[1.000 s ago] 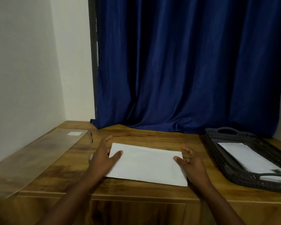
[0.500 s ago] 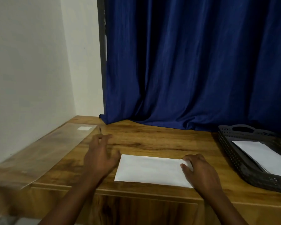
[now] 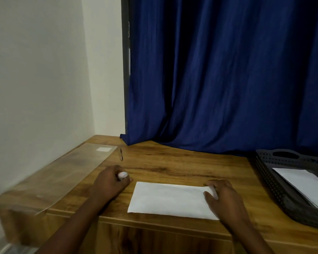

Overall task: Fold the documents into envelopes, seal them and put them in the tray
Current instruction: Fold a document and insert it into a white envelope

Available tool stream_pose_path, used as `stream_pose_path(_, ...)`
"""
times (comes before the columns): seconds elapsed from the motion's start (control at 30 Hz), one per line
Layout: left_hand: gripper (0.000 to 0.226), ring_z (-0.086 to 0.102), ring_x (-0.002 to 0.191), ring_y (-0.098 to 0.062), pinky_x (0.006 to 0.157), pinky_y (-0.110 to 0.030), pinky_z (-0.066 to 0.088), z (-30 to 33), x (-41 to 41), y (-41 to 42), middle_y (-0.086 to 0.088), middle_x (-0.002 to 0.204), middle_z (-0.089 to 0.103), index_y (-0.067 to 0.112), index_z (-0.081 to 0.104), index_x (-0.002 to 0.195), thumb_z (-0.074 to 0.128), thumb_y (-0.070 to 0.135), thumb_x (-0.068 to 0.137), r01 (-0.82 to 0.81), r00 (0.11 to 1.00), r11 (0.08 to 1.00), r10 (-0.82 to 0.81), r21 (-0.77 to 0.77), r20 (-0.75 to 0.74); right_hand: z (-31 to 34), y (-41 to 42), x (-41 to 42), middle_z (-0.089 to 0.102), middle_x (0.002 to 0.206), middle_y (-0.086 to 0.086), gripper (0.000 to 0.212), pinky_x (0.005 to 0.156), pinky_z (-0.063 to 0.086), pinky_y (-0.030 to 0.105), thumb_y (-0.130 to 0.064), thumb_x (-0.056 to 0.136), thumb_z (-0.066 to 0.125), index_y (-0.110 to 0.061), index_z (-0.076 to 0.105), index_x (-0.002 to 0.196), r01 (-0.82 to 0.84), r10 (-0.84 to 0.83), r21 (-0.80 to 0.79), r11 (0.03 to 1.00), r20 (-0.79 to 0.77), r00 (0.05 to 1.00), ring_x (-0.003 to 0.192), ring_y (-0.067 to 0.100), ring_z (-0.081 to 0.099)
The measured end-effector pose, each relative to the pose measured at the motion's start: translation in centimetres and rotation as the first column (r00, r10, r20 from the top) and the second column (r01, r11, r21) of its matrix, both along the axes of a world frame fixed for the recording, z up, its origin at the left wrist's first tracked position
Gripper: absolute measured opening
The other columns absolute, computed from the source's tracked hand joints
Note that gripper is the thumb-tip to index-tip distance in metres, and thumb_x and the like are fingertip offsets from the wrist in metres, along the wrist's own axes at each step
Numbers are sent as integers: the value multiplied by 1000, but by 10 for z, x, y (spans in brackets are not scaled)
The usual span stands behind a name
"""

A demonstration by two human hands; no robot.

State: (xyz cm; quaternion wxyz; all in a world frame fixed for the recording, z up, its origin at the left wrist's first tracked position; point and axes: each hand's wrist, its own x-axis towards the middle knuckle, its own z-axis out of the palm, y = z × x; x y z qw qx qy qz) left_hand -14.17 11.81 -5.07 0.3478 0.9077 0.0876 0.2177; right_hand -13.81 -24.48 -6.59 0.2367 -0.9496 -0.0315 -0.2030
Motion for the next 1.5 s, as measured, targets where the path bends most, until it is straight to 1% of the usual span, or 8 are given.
stream_pose_path(0.13, 23, 69, 87, -15, 77, -37, 59, 15, 5, -10, 2, 94, 76, 25, 74, 96, 81, 42, 81, 28, 999, 882, -17, -471, 27, 0, 9, 4, 55, 134, -5, 32, 88, 52, 28, -39, 92, 65, -31, 66, 123, -26, 24, 73, 997, 22, 999, 103, 13, 65)
stream_pose_path(0.23, 31, 64, 79, -20, 70, -32, 53, 37, 1, -30, -12, 95, 73, 5, 71, 109, 77, 25, 87, 158, 980, 480, -187, -863, 76, 1, 8, 6, 55, 132, -5, 24, 89, 51, 32, -39, 92, 65, -34, 68, 115, 8, -18, 136, 991, 70, 997, 98, 14, 65)
stream_pose_path(0.33, 35, 66, 78, -22, 62, -25, 58, 49, -3, -58, -17, 92, 72, -1, 65, 109, 76, 15, 81, 221, 938, 120, -299, -968, 177, 5, 11, 4, 60, 122, -9, 18, 91, 43, 31, -33, 90, 67, -35, 70, 108, 33, -73, 183, 983, 216, 974, 98, 8, 59)
stream_pose_path(0.47, 34, 72, 88, -31, 68, -33, 64, 48, 3, -97, -24, 100, 71, -3, 65, 107, 74, 14, 78, 240, 877, -64, -413, -969, 245, 15, 23, 0, 64, 102, -22, 16, 88, 53, 34, -22, 87, 70, -35, 71, 96, -166, 33, 343, 925, 361, 932, 97, -1, 62)
stream_pose_path(0.77, 47, 66, 116, -37, 103, -48, 53, 12, 21, -142, -29, 119, 69, -5, 62, 125, 68, 21, 87, 334, 805, 68, -540, -940, 246, 26, 69, -5, 76, 85, -10, 21, 75, 55, 17, -24, 78, 86, -26, 73, 94, -317, 204, 722, 615, 243, 948, 81, 6, 71)
stream_pose_path(0.87, 51, 70, 110, -33, 96, -43, 57, 4, 19, -141, -21, 114, 73, -4, 62, 123, 72, 15, 77, 352, 824, 181, -525, -918, 212, 18, 71, -4, 76, 83, -4, 23, 73, 58, 23, -25, 76, 88, -24, 73, 93, -280, 192, 774, 569, 206, 960, 77, 9, 72)
stream_pose_path(1.23, 46, 70, 111, -30, 102, -47, 53, 1, 16, -139, -18, 115, 73, 0, 64, 122, 71, 15, 80, 372, 831, 250, -519, -894, 201, 5, 61, -1, 78, 87, -11, 8, 83, 60, 38, -21, 85, 79, -25, 80, 92, -255, 167, 707, 659, 193, 967, 86, 6, 73)
stream_pose_path(1.5, 56, 71, 109, -28, 96, -44, 56, -1, 13, -141, -14, 112, 75, 5, 62, 123, 79, 14, 71, 418, 820, 295, -530, -859, 217, 5, 63, -5, 76, 87, -19, 16, 81, 59, 26, -16, 88, 75, -31, 79, 91, -262, 144, 617, 742, 236, 961, 86, -1, 71)
